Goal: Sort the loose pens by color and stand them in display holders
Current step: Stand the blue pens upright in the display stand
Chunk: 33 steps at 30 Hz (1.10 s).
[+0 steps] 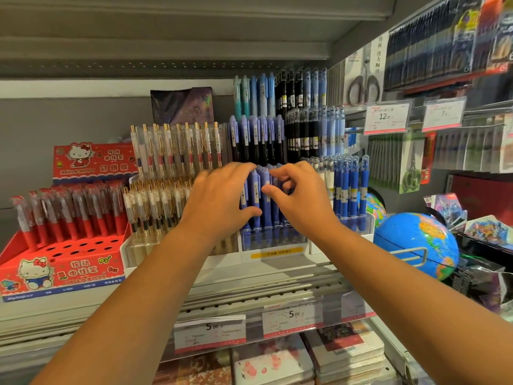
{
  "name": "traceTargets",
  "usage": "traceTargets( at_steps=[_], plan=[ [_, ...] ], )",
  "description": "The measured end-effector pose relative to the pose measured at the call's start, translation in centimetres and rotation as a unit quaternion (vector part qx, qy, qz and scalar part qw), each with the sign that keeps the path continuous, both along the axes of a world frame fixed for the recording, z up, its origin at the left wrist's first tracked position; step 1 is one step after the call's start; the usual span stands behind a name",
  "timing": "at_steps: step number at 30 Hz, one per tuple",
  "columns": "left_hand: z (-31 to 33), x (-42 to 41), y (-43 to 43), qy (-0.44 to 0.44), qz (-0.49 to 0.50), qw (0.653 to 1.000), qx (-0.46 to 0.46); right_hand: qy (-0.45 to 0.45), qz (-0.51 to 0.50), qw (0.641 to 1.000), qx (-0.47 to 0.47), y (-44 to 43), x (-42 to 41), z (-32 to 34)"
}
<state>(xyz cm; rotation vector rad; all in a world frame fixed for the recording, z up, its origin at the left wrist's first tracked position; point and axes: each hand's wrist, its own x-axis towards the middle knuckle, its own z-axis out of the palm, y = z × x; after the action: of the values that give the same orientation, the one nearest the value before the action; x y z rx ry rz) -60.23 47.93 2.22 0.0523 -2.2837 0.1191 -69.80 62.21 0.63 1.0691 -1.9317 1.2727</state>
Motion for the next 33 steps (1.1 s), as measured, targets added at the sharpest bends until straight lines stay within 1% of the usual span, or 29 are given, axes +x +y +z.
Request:
traceTargets(
  at_steps=[4,6,8,10,12,14,15,17,20,21,24,26,28,30,31,33],
  plan=[
    [0.1,0.4,0.1,0.012,0.005,0.999,-0.03,0.045,-0.034,0.998,0.014,0.0,0.4,-0.1],
    [0.4,1.4,0.1,0.059,0.008,0.998,-0.02,0.094,-0.05,0.994,0.01,0.0,1.1,0.3],
    [0.8,2.9,-0.6,0.129,0.017,0.99,0.057,0.135,-0.045,0.99,0.014,-0.4,1.8,1.0],
    [1.3,4.5,-2.2,0.185,0.057,0.966,0.17,0.138,-0.038,0.987,0.066,-1.4,2.7,1.7],
    [1.4,5.9,-4.1,0.2,0.098,0.928,0.299,0.127,-0.052,0.981,0.134,-2.5,3.2,1.9],
    [1.0,6.7,-5.2,0.19,0.078,0.884,0.421,0.131,-0.083,0.972,0.178,-3.3,3.3,1.8],
    [0.5,6.8,-5.3,0.183,0.054,0.866,0.462,0.141,-0.093,0.968,0.184,-3.5,3.3,1.6],
    [-0.5,6.9,-5.4,0.172,0.015,0.846,0.505,0.154,-0.095,0.968,0.172,-3.5,3.1,1.3],
    [-1.0,7.2,-6.0,0.188,-0.009,0.827,0.53,0.138,-0.086,0.973,0.165,-3.4,3.2,1.3],
    [-0.9,7.4,-6.2,0.194,-0.019,0.815,0.545,0.13,-0.08,0.974,0.167,-3.4,3.2,1.3],
    [-1.0,8.0,-6.6,0.207,-0.049,0.775,0.595,0.067,-0.032,0.986,0.147,-3.2,3.6,1.0],
    [-1.7,8.2,-6.5,0.185,-0.05,0.763,0.617,0.012,-0.001,0.995,0.094,-2.7,4.4,0.6],
    [-2.6,8.5,-6.2,0.167,-0.047,0.755,0.632,-0.065,0.022,0.998,0.014,-2.3,5.6,-0.2],
    [-3.3,8.6,-5.9,0.161,-0.046,0.749,0.641,-0.162,0.053,0.984,-0.053,-2.1,6.9,-1.0],
    [-3.4,8.7,-5.6,0.156,-0.041,0.75,0.641,-0.212,0.074,0.973,-0.059,-2.1,7.4,-1.4],
    [-3.9,8.9,-5.2,0.155,-0.041,0.754,0.638,-0.278,0.102,0.955,-0.025,-2.3,7.9,-2.0]
  ],
)
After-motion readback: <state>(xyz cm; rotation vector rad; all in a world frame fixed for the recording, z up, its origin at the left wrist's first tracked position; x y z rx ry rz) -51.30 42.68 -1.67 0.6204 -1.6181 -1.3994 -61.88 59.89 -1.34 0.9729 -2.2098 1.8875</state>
